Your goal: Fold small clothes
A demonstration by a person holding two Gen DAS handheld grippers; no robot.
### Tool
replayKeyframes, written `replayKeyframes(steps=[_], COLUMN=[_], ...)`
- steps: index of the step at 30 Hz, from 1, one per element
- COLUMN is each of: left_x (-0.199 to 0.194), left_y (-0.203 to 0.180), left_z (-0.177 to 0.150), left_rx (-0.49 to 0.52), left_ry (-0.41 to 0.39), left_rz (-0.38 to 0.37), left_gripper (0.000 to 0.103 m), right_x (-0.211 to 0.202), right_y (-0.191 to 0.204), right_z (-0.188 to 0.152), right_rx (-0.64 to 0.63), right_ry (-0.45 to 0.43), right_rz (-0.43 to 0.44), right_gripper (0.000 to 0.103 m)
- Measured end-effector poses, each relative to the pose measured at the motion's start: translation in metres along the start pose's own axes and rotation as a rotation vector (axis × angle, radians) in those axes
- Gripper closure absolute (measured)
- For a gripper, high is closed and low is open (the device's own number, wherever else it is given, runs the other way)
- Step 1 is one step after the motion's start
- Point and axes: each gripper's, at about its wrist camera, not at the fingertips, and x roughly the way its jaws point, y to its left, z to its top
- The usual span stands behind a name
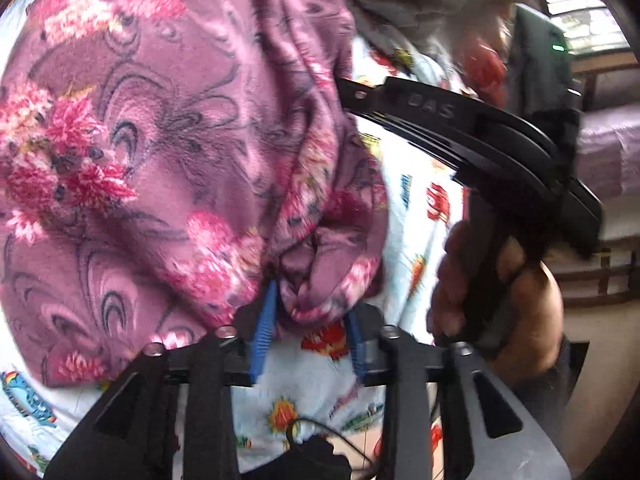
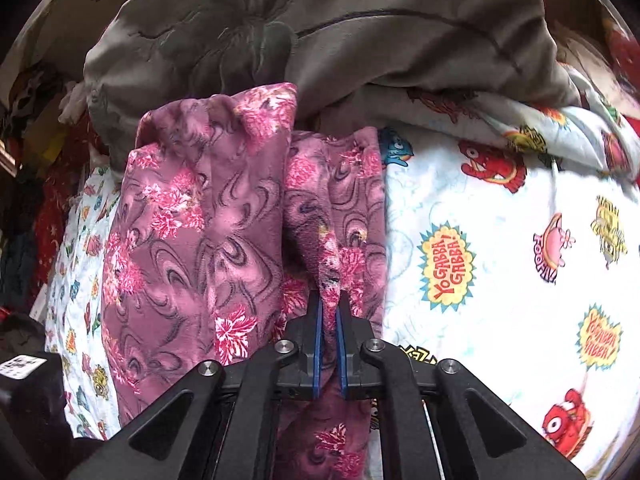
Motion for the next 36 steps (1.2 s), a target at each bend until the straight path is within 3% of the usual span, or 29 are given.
replayKeyframes(steps=[3,5,7,9,12,16,20,22,23,26,31,35,36], left_x=[-0.025,-0.053,-0.076,-0.092,-0.096,-0.106,-0.099,-0.1,-0.102,-0.098,-0.077,-0.084,-0.087], left_y=[0.003,0.016,0.037,0.066,0.103,0.119,0.129,0.129,0.13,0.134,0.135,0.117,0.115], left_z=[-0.011,-0.008,0.004,0.024,0.06,0.093,0.124,0.132,0.136,0.142,0.146,0.136,0.128], left_rx=[0.055,0.061,0.012,-0.08,-0.201,-0.255,-0.298,-0.294,-0.284,-0.278,-0.296,-0.215,-0.198], left_ry=[-0.025,-0.088,-0.163,-0.227,-0.232,-0.27,-0.29,-0.302,-0.316,-0.331,-0.308,-0.292,-0.289], left_rz=[-0.038,-0.036,-0.024,-0.003,-0.016,-0.018,-0.034,-0.033,-0.028,-0.003,0.04,0.081,0.077], left_gripper=[0.07,0.07,0.063,0.062,0.062,0.062,0.06,0.06,0.06,0.06,0.061,0.06,0.06], right_x=[-0.013,-0.028,-0.043,-0.05,-0.046,-0.02,0.004,0.006,-0.002,-0.013,0.03,0.024,0.014], right_y=[-0.011,-0.024,-0.035,-0.037,-0.031,-0.018,0.011,0.026,0.028,0.017,-0.026,-0.043,-0.044], right_z=[0.0,0.001,0.006,0.014,0.031,0.055,0.072,0.075,0.072,0.068,0.06,0.056,0.054], right_rx=[0.054,0.104,0.146,0.152,0.147,0.165,0.087,0.004,-0.017,0.016,0.15,0.255,0.262], right_ry=[-0.014,-0.06,-0.12,-0.164,-0.195,-0.191,-0.182,-0.192,-0.231,-0.31,-0.193,-0.186,-0.193], right_rz=[0.05,0.103,0.15,0.164,0.16,0.136,0.095,0.085,0.102,0.141,0.057,0.125,0.145], right_gripper=[0.09,0.088,0.079,0.058,0.054,0.054,0.055,0.09,0.095,0.095,0.099,0.097,0.091])
